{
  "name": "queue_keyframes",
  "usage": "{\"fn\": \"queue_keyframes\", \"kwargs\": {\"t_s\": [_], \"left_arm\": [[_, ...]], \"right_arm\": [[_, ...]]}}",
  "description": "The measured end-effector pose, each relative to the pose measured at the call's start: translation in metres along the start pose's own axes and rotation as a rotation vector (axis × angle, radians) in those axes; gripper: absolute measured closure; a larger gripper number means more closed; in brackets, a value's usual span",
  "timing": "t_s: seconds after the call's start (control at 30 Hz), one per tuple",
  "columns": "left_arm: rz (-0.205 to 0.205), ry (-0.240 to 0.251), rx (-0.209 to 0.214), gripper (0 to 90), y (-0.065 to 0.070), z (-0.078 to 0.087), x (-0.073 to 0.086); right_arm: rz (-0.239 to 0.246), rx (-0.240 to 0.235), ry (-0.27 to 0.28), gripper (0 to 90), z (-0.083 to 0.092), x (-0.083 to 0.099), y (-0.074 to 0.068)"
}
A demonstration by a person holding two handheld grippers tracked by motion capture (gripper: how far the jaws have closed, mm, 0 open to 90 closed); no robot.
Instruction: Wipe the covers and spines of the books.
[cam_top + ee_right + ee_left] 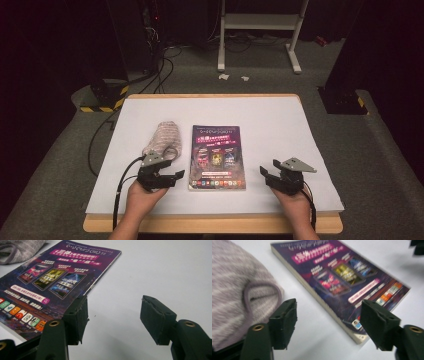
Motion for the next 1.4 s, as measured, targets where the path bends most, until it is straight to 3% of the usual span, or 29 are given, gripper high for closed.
{"fn": "queue_keyframes", "kwargs": {"t_s": [0.1,0.47,0.57,0.7,0.9,1.03,1.17,1.33,1.4], "left_arm": [[-0.007,0.011,-0.062,28.3,-0.005,0.006,-0.005],[0.075,-0.007,-0.186,27.5,-0.052,0.007,-0.023],[0.097,-0.043,-0.187,26.9,-0.069,-0.002,-0.029],[0.159,-0.09,-0.15,25.7,-0.09,-0.022,-0.034],[0.178,-0.184,-0.164,28.8,-0.1,-0.048,-0.035],[0.135,-0.224,-0.203,40.9,-0.097,-0.057,-0.032],[0.078,-0.224,-0.284,53.6,-0.09,-0.059,-0.028],[0.045,-0.205,-0.31,63.6,-0.086,-0.055,-0.025],[0.035,-0.192,-0.294,64.9,-0.083,-0.05,-0.025]], "right_arm": [[0.007,-0.005,0.005,39.7,0.001,-0.001,-0.001],[0.013,-0.025,0.007,40.7,-0.001,-0.005,-0.006],[0.016,-0.03,-0.007,40.7,-0.003,-0.004,-0.006],[0.008,-0.03,-0.015,40.8,-0.003,-0.001,-0.004],[0.012,-0.03,-0.01,41.1,-0.002,0.0,-0.006],[0.02,-0.034,-0.018,41.1,-0.003,0.001,-0.008],[0.015,-0.035,-0.023,41.2,-0.003,0.003,-0.008],[0.016,-0.034,-0.023,41.6,-0.002,0.004,-0.009],[0.011,-0.035,-0.021,41.7,-0.002,0.004,-0.009]]}}
Point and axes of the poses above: each handheld gripper's, and its own axes: z roughly backward along the jaws, x roughly out of its underside, y roughly to its right, the point moved 1 cm from there along -z, roughly forward along the jaws, and after that the axes turned 14 degrees about -y, right-handed, at the moved point
